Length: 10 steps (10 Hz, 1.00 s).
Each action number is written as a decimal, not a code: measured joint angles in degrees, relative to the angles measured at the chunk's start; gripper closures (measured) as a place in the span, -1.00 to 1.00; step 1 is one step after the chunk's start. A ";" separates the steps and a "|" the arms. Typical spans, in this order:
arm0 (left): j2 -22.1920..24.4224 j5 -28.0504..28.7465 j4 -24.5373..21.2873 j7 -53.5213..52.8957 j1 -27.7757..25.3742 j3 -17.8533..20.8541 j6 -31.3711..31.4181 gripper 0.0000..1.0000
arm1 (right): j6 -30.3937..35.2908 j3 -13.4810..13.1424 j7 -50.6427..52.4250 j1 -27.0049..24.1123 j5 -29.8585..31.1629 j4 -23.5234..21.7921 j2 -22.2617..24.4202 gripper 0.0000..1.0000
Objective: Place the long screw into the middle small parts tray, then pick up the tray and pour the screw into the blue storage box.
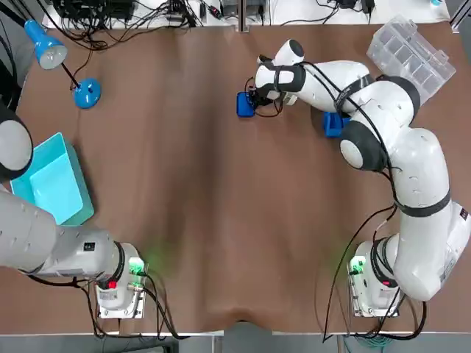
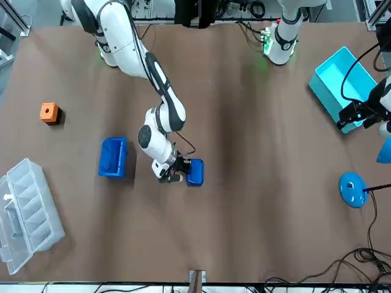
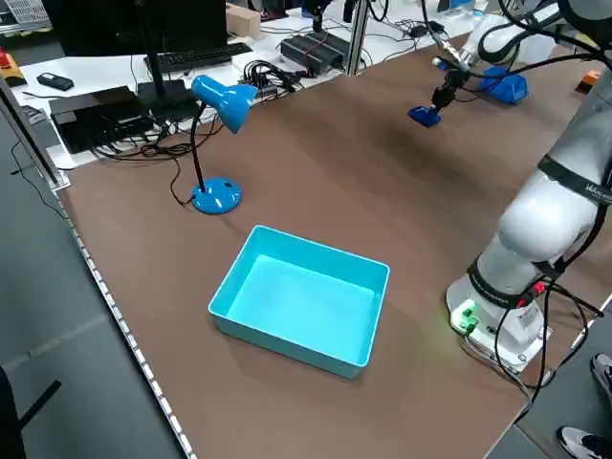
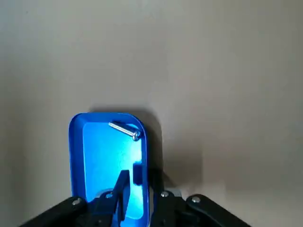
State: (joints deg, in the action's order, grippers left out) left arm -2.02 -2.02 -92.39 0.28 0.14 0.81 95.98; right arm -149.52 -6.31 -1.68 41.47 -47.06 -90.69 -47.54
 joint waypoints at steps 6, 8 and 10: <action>0.00 0.00 0.26 -0.01 -0.02 -0.19 -0.75 -1.00 | -0.25 0.02 0.01 0.09 -0.16 0.12 -0.16 0.90; 0.00 0.00 0.27 -0.02 -0.02 -0.20 -0.76 -1.00 | -0.08 0.01 -0.01 0.00 -0.57 0.30 -0.16 0.90; 0.00 0.00 0.30 -0.01 -0.01 -0.26 -0.76 -1.00 | 0.06 0.14 0.02 -0.73 -5.09 0.66 -0.23 0.90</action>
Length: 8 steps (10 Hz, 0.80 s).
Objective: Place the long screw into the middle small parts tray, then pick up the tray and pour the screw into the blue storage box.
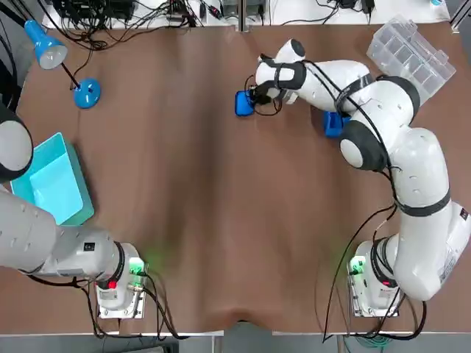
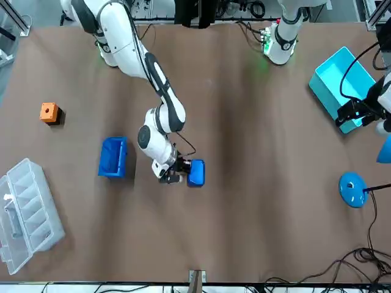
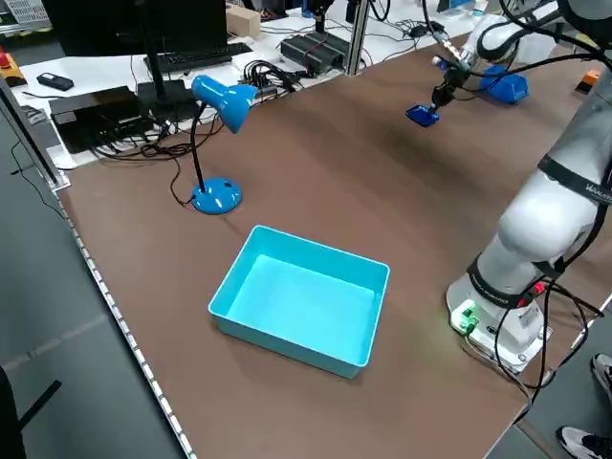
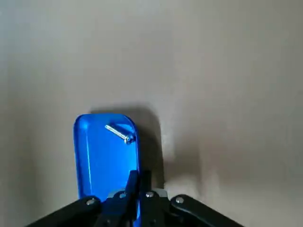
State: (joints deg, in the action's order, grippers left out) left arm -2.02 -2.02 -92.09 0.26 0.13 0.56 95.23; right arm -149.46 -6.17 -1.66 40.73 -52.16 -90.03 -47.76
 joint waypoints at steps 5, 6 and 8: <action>0.00 0.00 0.03 0.00 0.00 -0.01 0.00 -1.00 | 0.39 0.32 -0.02 -1.20 -3.93 0.57 0.03 0.92; 0.00 0.00 0.03 0.00 0.00 -0.03 0.00 -1.00 | 1.74 0.32 -0.12 -1.65 -4.15 0.82 0.63 0.92; 0.00 0.00 0.04 0.01 0.00 -0.06 0.00 -1.00 | 6.10 0.28 -0.11 -3.86 -4.19 1.20 3.43 0.92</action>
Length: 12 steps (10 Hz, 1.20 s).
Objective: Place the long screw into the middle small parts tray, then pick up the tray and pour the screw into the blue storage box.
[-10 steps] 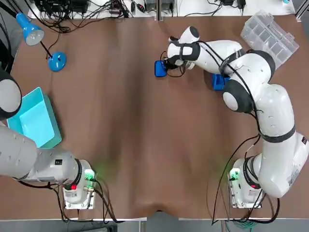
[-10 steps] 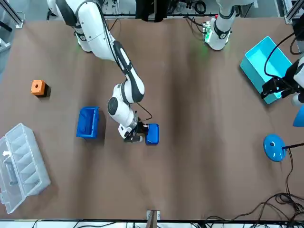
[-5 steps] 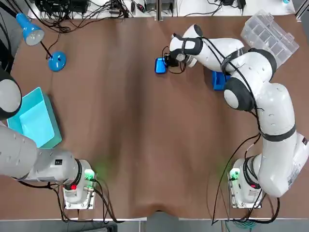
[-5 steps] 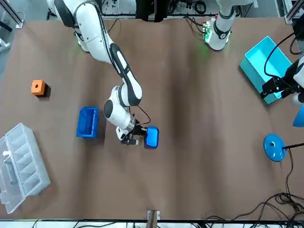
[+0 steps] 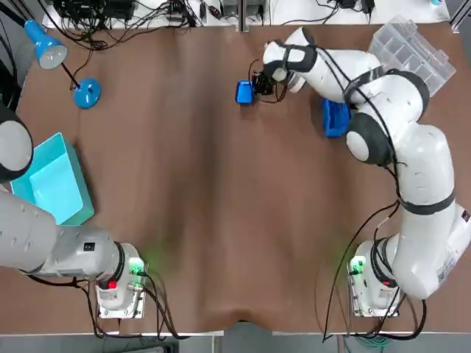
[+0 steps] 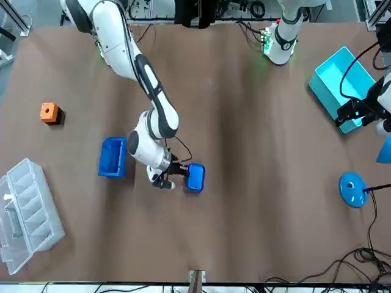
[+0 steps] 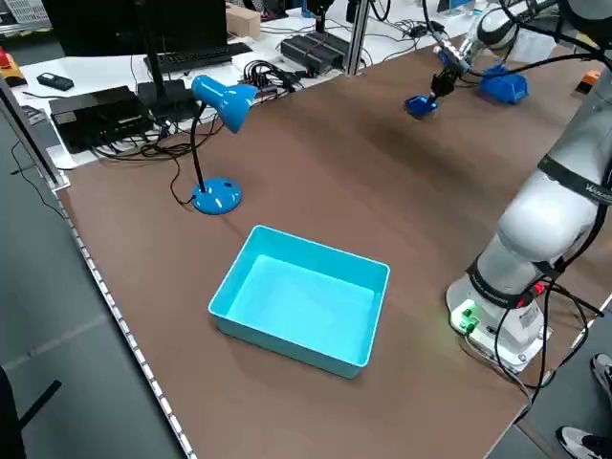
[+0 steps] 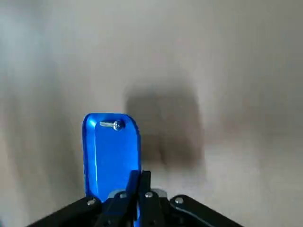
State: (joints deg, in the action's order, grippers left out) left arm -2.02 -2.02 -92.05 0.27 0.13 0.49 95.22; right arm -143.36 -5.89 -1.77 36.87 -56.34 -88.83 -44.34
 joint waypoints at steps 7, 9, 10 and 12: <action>0.00 0.00 0.04 0.02 0.00 -0.04 0.00 -1.00 | 11.96 -0.53 22.27 -15.35 0.03 -12.24 15.28 0.92; 0.00 0.00 0.06 0.03 0.00 -0.06 0.00 -1.00 | 16.36 -0.77 29.29 -21.52 1.01 -16.19 18.35 0.92; 0.00 0.00 0.07 0.04 0.00 -0.06 0.00 -1.00 | 20.52 -1.14 30.90 -25.13 4.74 -16.76 19.48 0.92; 0.00 0.00 0.07 0.05 -0.02 -0.05 -0.02 -1.00 | 27.45 -1.59 32.75 -32.07 14.03 -16.86 21.72 0.94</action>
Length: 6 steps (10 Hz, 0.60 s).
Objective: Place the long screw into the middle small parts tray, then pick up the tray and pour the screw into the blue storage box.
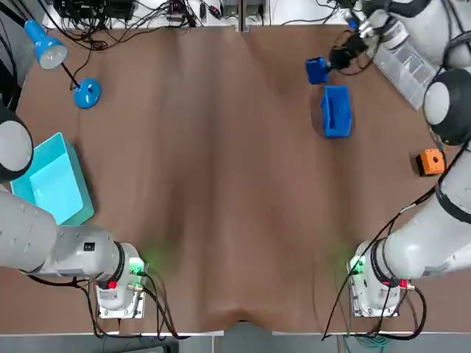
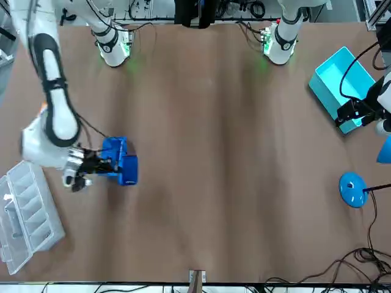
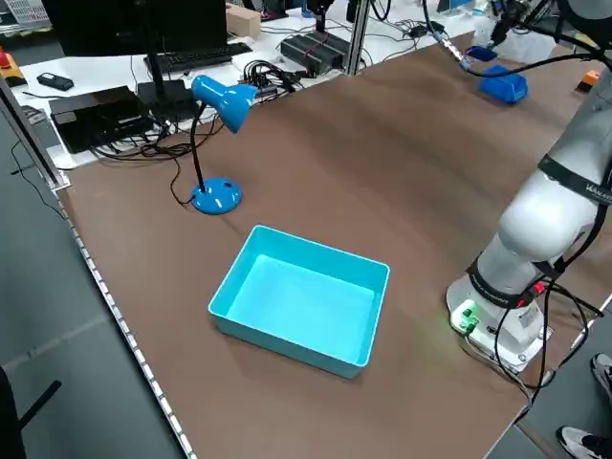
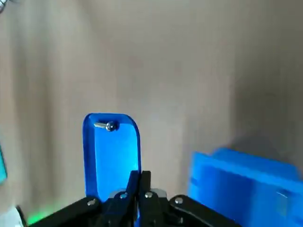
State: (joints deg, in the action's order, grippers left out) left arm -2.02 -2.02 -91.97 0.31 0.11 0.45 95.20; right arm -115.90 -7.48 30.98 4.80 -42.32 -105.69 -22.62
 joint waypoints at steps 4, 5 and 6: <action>0.00 0.00 0.00 0.00 0.00 -0.02 0.00 -1.00 | 2.97 0.04 3.13 -4.53 12.98 -0.46 1.57 0.94; 0.00 0.00 0.00 0.00 0.00 -0.02 0.00 -1.00 | 3.22 0.24 3.24 -4.50 15.60 -0.54 1.58 0.94; 0.00 0.00 0.00 0.00 0.00 -0.02 0.00 -1.00 | 3.33 0.39 3.24 -4.41 19.29 -0.58 1.58 0.94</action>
State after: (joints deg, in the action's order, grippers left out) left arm -2.02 -2.02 -91.97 0.31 0.11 0.43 95.20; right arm -112.58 -7.09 34.23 0.39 -23.03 -106.26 -21.04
